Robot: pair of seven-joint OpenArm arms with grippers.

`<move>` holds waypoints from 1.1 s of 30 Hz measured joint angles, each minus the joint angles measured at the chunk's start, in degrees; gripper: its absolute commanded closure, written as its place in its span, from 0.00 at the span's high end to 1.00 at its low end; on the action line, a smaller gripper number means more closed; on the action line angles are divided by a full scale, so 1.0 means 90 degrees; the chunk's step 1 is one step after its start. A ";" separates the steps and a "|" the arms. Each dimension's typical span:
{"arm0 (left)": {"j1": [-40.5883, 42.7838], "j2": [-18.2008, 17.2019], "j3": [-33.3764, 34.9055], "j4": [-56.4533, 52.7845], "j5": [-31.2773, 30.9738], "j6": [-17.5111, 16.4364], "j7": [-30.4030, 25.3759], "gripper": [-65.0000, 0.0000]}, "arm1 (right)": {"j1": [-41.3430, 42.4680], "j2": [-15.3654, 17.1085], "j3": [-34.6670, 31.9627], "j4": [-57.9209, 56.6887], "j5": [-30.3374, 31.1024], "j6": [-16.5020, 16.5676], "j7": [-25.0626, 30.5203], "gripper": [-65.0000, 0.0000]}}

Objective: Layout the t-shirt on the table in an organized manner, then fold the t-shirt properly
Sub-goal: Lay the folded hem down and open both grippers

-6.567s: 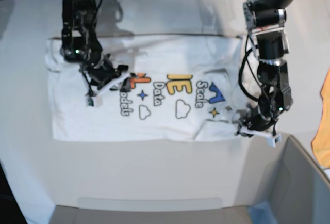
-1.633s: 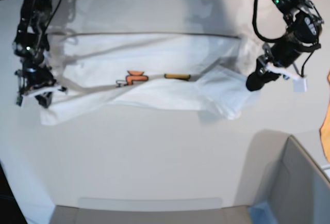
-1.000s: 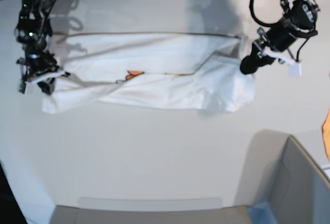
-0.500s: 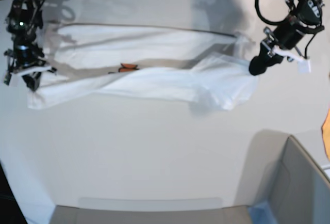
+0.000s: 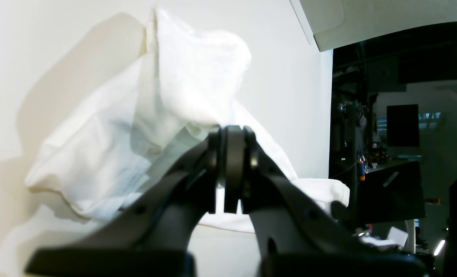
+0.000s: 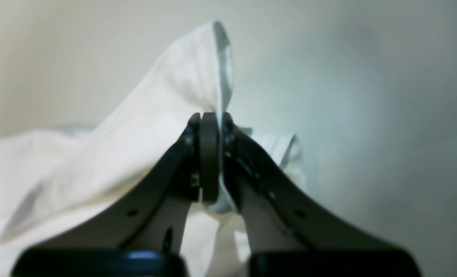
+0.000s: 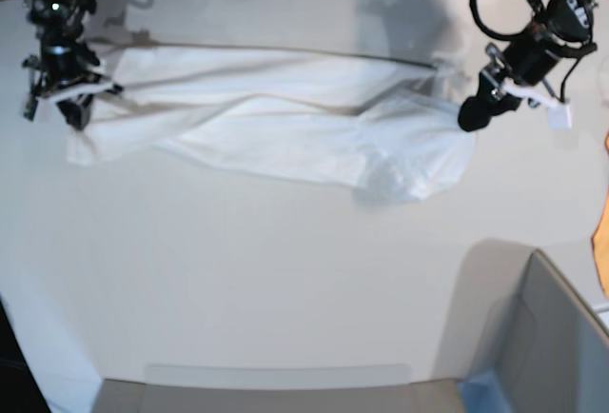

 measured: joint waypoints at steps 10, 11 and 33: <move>0.0000 -0.0002 0.0000 0.0000 0.0000 0.0000 0.0000 0.00 | -0.0454 -0.0141 -0.0007 -0.0214 0.0005 0.0022 -0.0061 0.00; 0.0000 0.0000 0.0000 -0.0005 0.0000 0.0000 0.0000 0.00 | -0.0444 -0.0141 -0.0007 -0.0376 0.0007 0.0029 -0.0056 0.00; 0.0481 -0.0017 0.0483 -0.0372 0.1052 0.0053 0.0000 0.00 | -0.0236 -0.0053 0.0138 -0.1324 0.0022 0.0044 0.0097 0.00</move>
